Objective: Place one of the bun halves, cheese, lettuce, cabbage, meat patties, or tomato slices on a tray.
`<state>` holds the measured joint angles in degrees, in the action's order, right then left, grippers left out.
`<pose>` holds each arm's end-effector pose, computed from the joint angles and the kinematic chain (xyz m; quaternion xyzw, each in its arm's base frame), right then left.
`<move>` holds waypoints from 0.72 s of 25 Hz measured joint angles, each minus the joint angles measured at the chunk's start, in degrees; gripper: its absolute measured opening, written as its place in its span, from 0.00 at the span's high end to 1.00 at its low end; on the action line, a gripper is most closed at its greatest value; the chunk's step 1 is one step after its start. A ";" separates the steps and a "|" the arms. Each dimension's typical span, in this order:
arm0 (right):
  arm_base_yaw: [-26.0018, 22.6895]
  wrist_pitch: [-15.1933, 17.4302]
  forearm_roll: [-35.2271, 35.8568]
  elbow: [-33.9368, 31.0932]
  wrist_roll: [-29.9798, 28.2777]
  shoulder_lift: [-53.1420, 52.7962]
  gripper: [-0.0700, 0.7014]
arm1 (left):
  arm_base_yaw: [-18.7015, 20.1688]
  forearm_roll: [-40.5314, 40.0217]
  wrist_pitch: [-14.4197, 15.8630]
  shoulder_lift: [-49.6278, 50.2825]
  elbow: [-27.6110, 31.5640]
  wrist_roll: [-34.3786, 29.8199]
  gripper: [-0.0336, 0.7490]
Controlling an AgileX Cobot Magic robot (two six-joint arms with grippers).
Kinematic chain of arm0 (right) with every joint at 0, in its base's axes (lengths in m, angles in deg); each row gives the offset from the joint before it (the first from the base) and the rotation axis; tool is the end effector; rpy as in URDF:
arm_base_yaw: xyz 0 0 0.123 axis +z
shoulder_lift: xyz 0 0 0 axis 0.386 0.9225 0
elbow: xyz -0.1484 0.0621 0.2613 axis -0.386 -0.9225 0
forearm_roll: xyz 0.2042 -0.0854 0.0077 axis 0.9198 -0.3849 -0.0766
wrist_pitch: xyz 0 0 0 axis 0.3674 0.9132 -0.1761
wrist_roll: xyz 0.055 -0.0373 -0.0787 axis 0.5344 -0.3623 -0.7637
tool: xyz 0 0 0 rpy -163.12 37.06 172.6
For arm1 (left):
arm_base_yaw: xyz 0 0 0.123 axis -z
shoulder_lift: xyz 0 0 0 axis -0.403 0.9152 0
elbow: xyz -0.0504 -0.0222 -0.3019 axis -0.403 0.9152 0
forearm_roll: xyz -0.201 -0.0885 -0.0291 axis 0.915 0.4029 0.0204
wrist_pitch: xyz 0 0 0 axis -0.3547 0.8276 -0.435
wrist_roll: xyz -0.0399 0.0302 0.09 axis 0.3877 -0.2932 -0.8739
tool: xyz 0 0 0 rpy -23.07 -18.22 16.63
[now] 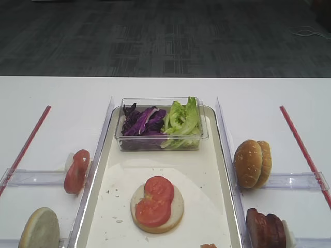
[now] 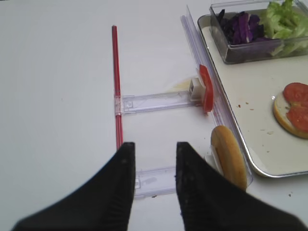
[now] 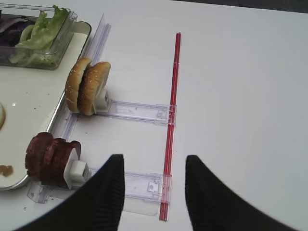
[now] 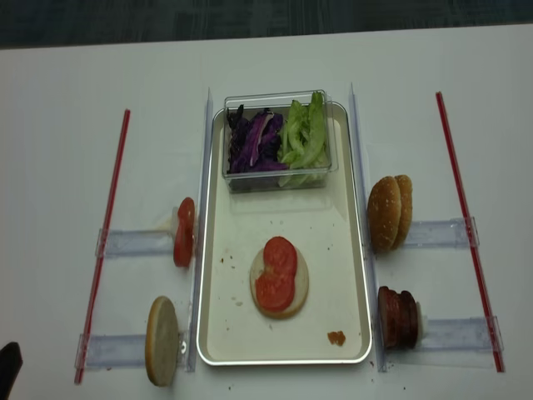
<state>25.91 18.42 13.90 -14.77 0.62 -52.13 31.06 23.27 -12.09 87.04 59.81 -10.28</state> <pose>-0.0467 0.0035 0.2426 -0.0616 0.8714 0.0266 0.4860 -0.0472 0.0102 0.2540 0.0289 0.8694 -0.0234 0.4926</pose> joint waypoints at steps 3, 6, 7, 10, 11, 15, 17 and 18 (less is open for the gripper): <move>0.00 0.00 0.00 0.00 0.00 0.00 0.49 | 0.00 0.00 0.89 -0.93 0.38 0.00 0.70; 0.00 0.00 0.00 0.00 0.00 0.00 0.49 | 0.00 0.00 2.06 -1.03 1.46 -0.10 0.70; 0.00 0.00 0.00 0.00 0.00 0.00 0.49 | 0.00 0.00 2.04 -1.03 1.46 -0.09 0.70; 0.00 0.00 0.00 0.00 0.00 0.00 0.49 | 0.00 0.00 2.07 -1.03 1.56 -0.09 0.70; 0.00 0.00 0.00 0.00 0.00 0.00 0.49 | 0.00 0.00 2.07 -1.03 1.56 -0.09 0.70; 0.00 0.00 0.00 0.00 0.00 0.00 0.49 | 0.00 0.00 2.07 -1.03 1.56 -0.09 0.70; 0.00 0.00 0.00 0.00 0.00 0.00 0.49 | 0.00 0.00 2.07 -1.03 1.56 -0.09 0.70; 0.00 0.00 0.00 0.00 0.00 0.00 0.49 | 0.00 0.00 2.07 -1.03 1.56 -0.21 0.70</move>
<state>25.91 18.42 13.90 -14.77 0.62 -52.13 31.06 23.27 -10.01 86.01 61.36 -10.49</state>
